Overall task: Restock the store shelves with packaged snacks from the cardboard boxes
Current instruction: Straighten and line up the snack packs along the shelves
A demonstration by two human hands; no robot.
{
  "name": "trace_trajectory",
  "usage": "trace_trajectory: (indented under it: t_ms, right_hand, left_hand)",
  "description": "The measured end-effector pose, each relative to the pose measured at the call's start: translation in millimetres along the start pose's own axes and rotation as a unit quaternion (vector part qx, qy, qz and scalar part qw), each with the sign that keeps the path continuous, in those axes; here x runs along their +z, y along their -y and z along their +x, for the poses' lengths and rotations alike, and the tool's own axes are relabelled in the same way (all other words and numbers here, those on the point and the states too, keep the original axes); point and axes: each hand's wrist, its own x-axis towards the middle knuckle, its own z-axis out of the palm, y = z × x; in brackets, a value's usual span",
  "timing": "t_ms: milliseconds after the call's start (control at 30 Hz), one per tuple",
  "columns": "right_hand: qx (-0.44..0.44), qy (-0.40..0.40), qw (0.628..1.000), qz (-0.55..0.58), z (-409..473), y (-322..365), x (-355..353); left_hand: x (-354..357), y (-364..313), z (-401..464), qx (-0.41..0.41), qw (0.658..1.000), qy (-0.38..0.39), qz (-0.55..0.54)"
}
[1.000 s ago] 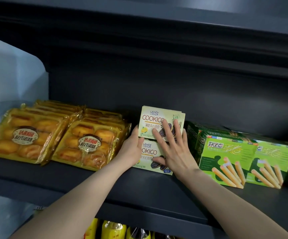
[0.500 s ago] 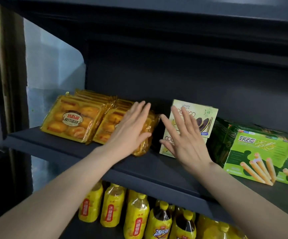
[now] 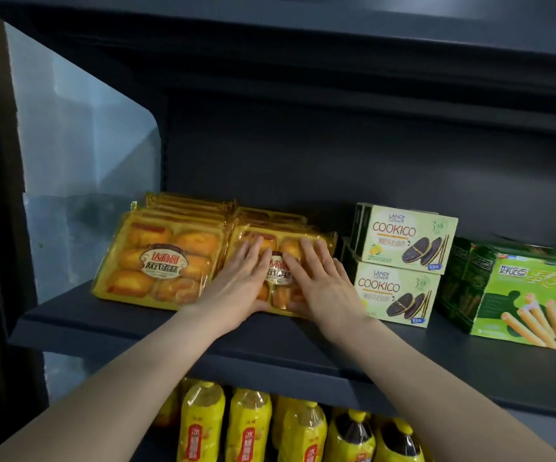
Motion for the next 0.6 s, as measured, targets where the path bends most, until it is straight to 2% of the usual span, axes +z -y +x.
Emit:
trace_trajectory:
  t_ms: [200,233,300,333,367,433,500,600]
  right_hand:
    - [0.011,-0.027,0.998,-0.055,35,-5,13]
    - [0.01,-0.054,0.996,-0.066,38,-4,12]
    - [0.001,-0.17,0.983,-0.063,51,-9,4]
    - [0.003,-0.228,0.973,-0.039,60,-14,-3]
    - [0.015,-0.251,0.968,-0.002,71,-21,-14]
    - [0.066,-0.211,0.973,0.072,100,-32,-33]
    - [0.116,-0.101,0.982,0.106,136,-38,-42]
    - [0.125,0.044,0.978,0.159,177,-39,-38]
  left_hand:
    - [15,0,31,-0.036,0.999,-0.03,0.023]
    - [16,0,33,-0.041,0.998,-0.037,0.021]
    - [17,0,35,-0.051,0.997,-0.047,0.016]
    - [16,-1,35,-0.054,0.997,-0.048,0.014]
    - [15,-3,34,-0.057,0.997,-0.051,0.01]
    - [14,-5,35,-0.062,0.996,-0.058,-0.002]
    - [13,-4,37,-0.064,0.996,-0.069,-0.012]
    - [13,1,41,-0.07,0.995,-0.065,-0.01]
